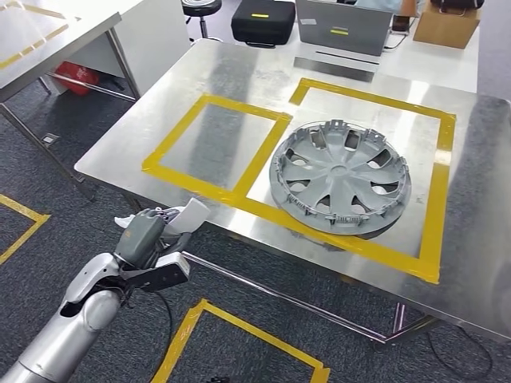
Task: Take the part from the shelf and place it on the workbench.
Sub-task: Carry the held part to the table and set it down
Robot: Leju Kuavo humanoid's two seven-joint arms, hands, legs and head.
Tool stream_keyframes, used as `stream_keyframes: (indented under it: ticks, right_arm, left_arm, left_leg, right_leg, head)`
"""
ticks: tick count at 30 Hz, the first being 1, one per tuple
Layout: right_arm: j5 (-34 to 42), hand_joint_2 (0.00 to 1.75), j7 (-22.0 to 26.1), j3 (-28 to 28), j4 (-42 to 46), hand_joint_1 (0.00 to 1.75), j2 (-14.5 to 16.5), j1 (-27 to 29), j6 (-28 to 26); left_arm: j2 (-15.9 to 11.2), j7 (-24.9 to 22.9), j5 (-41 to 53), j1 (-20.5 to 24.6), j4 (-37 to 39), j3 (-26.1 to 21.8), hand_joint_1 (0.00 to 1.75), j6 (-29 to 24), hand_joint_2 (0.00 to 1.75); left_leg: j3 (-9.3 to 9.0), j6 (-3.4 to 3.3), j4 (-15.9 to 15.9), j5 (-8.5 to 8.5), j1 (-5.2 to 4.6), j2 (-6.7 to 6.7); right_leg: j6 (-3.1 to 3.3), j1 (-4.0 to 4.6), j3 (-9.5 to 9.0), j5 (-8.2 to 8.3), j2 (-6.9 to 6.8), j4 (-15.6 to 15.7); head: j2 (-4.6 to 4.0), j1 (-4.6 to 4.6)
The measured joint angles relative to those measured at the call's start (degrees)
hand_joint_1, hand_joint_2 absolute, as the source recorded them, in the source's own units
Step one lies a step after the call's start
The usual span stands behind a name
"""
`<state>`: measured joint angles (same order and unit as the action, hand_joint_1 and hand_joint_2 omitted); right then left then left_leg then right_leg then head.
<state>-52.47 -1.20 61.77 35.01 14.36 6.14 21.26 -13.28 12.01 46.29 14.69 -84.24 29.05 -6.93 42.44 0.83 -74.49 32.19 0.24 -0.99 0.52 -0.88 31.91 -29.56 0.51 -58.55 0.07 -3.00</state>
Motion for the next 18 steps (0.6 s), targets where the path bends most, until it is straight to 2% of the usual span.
stream_keyframes:
  ticks: [2, 3, 4, 6, 9, 10, 11, 13, 14, 15, 16, 17, 18]
  right_arm:
    - [0.0, 1.75, 0.0, 0.0, 0.0, 0.0, 0.0, 0.0, 0.0]
    - [0.0, 1.75, 0.0, 0.0, 0.0, 0.0, 0.0, -0.1, 0.0]
    - [0.0, 1.75, 0.0, 0.0, 0.0, 0.0, 0.0, -0.1, 0.0]
    - [0.0, 1.75, 0.0, 0.0, 0.0, 0.0, 0.0, -0.1, 0.0]
    - [0.0, 1.75, 0.0, 0.0, 0.0, 0.0, 0.0, -0.2, 0.0]
    - [0.0, 1.75, 0.0, 0.0, 0.0, 0.0, 0.0, -0.3, 0.0]
    - [0.0, 1.75, 0.0, 0.0, 0.0, 0.0, 0.0, -0.3, 0.0]
    - [0.0, 1.75, 0.0, -0.1, 0.0, 0.0, 0.0, -0.2, 0.1]
    - [0.0, 1.75, 0.0, -0.1, 0.0, 0.0, 0.0, -0.2, 0.1]
    - [0.0, 1.75, 0.0, -0.1, 0.0, 0.0, 0.0, -0.1, 0.0]
    - [0.0, 1.75, 0.0, -0.1, 0.0, 0.0, 0.0, -0.1, 0.0]
    - [0.0, 1.75, 0.0, -0.1, 0.0, 0.0, 0.0, -0.1, 0.0]
    - [0.0, 1.75, 0.0, -0.1, 0.0, 0.0, 0.0, -0.2, 0.0]
  left_arm:
    - [0.0, 0.0, 0.0, 0.0, 0.0, 0.0, 1.75, 0.0, 1.75]
    - [0.0, 0.0, 0.0, 0.0, 0.0, 0.0, 1.75, 0.0, 1.75]
    - [0.0, 0.0, 0.0, 0.1, 0.0, 0.0, 1.75, 0.0, 1.75]
    - [0.0, 0.0, 0.0, 0.2, 0.0, 0.0, 1.75, 0.0, 1.75]
    - [0.0, 0.0, 0.0, 0.3, -0.1, -0.1, 1.75, 0.0, 1.75]
    - [0.0, 0.0, 0.0, 0.4, -0.1, -0.1, 1.75, 0.0, 1.75]
    - [0.0, 0.0, 0.0, 0.5, -0.1, -0.1, 1.75, 0.0, 1.75]
    - [0.0, 0.0, 0.0, 0.5, -0.1, -0.1, 1.75, 0.0, 1.75]
    - [0.1, 0.0, 0.0, 0.4, -0.1, 0.0, 1.75, 0.0, 1.75]
    - [0.1, 0.0, 0.0, 0.3, -0.1, 0.0, 1.75, 0.0, 1.75]
    - [0.1, 0.0, 0.0, 0.2, -0.1, 0.0, 1.75, 0.0, 1.75]
    - [0.1, 0.0, 0.0, 0.2, -0.1, 0.0, 1.75, 0.0, 1.75]
    - [0.1, 0.0, 0.0, 0.2, -0.1, 0.0, 1.75, 0.0, 1.75]
  left_leg:
    - [-3.23, -0.32, 7.0, -4.18, -0.02, 0.12]
    - [-5.09, -0.54, 10.8, -5.63, -0.16, 0.26]
    - [-6.44, -0.77, 13.6, -6.38, -0.31, 0.39]
    - [-7.2, -1.19, 15.3, -6.04, -0.69, 0.5]
    - [-8.04, -2.07, 16.4, -6.03, -0.56, 0.43]
    - [-8.48, -2.38, 16.8, -6.04, -0.42, 0.44]
    - [-8.8, -2.64, 17.0, -5.98, -0.35, 0.47]
    - [-8.98, -3.0, 17.0, -5.72, -0.4, 0.47]
    - [-9.1, -3.07, 17.0, -5.57, -0.45, 0.44]
    - [-9.28, -3.05, 17.0, -5.4, -0.46, 0.39]
    - [-9.56, -2.94, 16.9, -5.17, -0.44, 0.32]
    - [-9.86, -2.76, 16.8, -4.86, -0.4, 0.27]
    - [-10.06, -2.49, 16.6, -4.52, -0.47, 0.22]
  right_leg:
    - [-0.2, 0.01, -0.59, -0.41, -0.19, 0.0]
    - [-0.39, 0.09, -0.8, -0.65, -0.25, 0.0]
    - [-0.64, 0.14, -0.86, -0.81, -0.31, 0.0]
    - [-1.21, 0.17, -0.76, -0.96, -0.41, 0.1]
    - [-2.11, 0.08, -0.54, -1.83, -0.49, -0.6]
    - [-2.31, 0.1, 0.46, -2.86, -0.47, -2.6]
    - [-2.42, 0.08, 2.24, -4.27, -0.45, -5.8]
    - [-2.62, 0.07, 6.85, -6.81, -0.46, -13.4]
    - [-2.71, 0.07, 8.55, -6.83, -0.46, -15.6]
    - [-2.76, 0.06, 9.21, -5.7, -0.46, -15.7]
    - [-2.76, 0.03, 8.63, -3.52, -0.47, -13.4]
    - [-2.76, -0.01, 7.12, -0.92, -0.47, -9.4]
    - [-2.74, -0.03, 5.41, 0.82, -0.41, -5.7]
  head:
    - [0.0, 0.01]
    - [0.0, 0.02]
    - [0.0, 0.02]
    - [0.0, 0.06]
    - [0.01, 0.15]
    - [0.01, 0.3]
    - [0.01, 0.46]
    - [0.0, 0.68]
    - [0.0, 0.71]
    - [0.0, 0.72]
    - [0.0, 0.76]
    - [0.0, 0.77]
    - [0.0, 0.81]
